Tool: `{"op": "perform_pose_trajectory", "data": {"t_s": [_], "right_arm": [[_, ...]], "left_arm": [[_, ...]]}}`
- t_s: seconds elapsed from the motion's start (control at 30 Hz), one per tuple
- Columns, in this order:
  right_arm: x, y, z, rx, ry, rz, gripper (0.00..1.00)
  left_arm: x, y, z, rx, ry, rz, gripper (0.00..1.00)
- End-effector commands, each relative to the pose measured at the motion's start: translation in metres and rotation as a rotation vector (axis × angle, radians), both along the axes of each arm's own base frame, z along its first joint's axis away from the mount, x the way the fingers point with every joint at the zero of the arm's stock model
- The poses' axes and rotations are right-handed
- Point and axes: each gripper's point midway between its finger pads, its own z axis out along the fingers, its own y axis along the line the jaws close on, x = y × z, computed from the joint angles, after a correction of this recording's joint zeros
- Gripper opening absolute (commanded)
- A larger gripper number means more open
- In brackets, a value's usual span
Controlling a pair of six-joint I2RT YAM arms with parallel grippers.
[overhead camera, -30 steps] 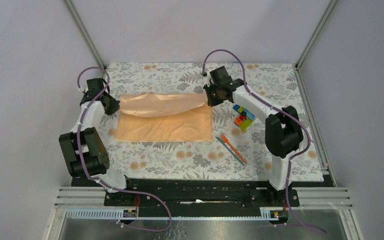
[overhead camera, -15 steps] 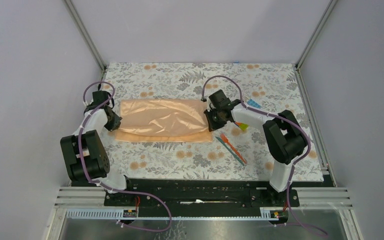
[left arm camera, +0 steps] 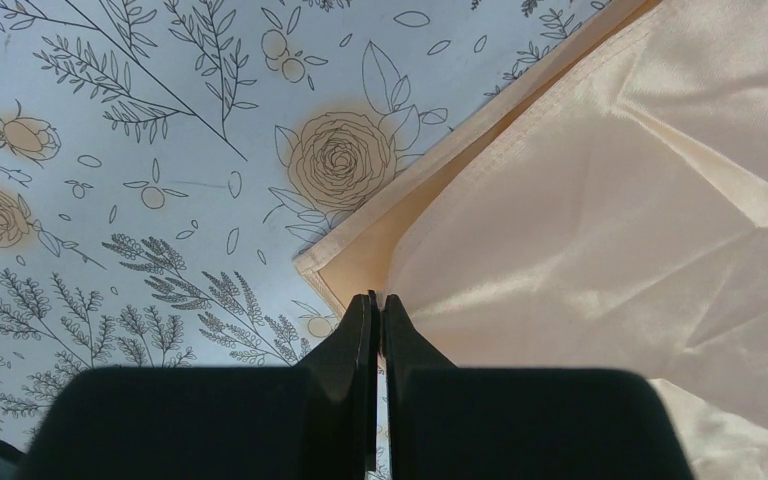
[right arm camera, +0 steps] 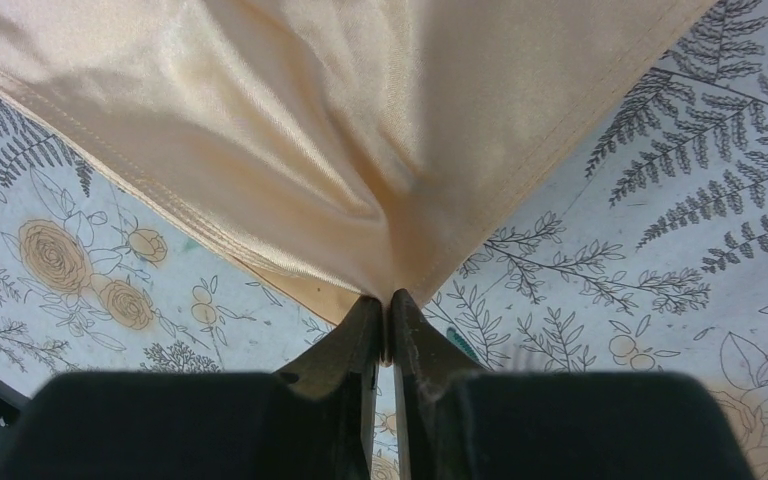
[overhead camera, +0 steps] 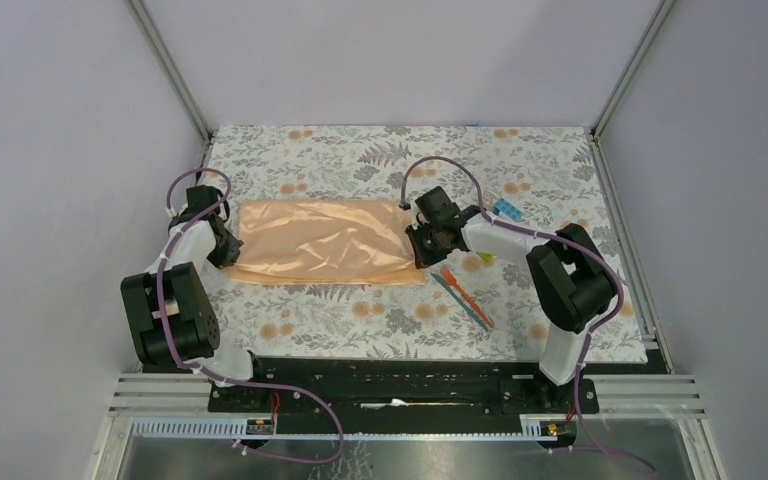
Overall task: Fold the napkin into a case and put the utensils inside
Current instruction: Fold and flatten the napkin at the center of the board.
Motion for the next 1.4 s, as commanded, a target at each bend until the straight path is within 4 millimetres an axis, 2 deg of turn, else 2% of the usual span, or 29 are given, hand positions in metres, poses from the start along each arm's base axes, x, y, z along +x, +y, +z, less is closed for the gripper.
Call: {"op": "perform_pose_trajectory", "data": {"t_s": [0.0, 0.3, 0.6, 1.37], "right_arm": [[0.001, 0.005, 0.009, 0.012, -0.041, 0.004, 0.15], [0.001, 0.004, 0.002, -0.007, -0.037, 0.004, 0.18], [-0.004, 0.006, 0.005, 0.003, -0.035, 0.014, 0.18], [-0.007, 0.008, -0.006, 0.000, -0.018, 0.019, 0.25]], "left_arm": [[0.000, 0.008, 0.002, 0.038, 0.000, 0.016, 0.00], [-0.001, 0.005, -0.010, 0.011, 0.026, 0.015, 0.00], [-0.007, 0.013, -0.003, 0.066, 0.024, 0.035, 0.00], [-0.011, 0.008, -0.017, 0.027, 0.076, 0.034, 0.00]]}}
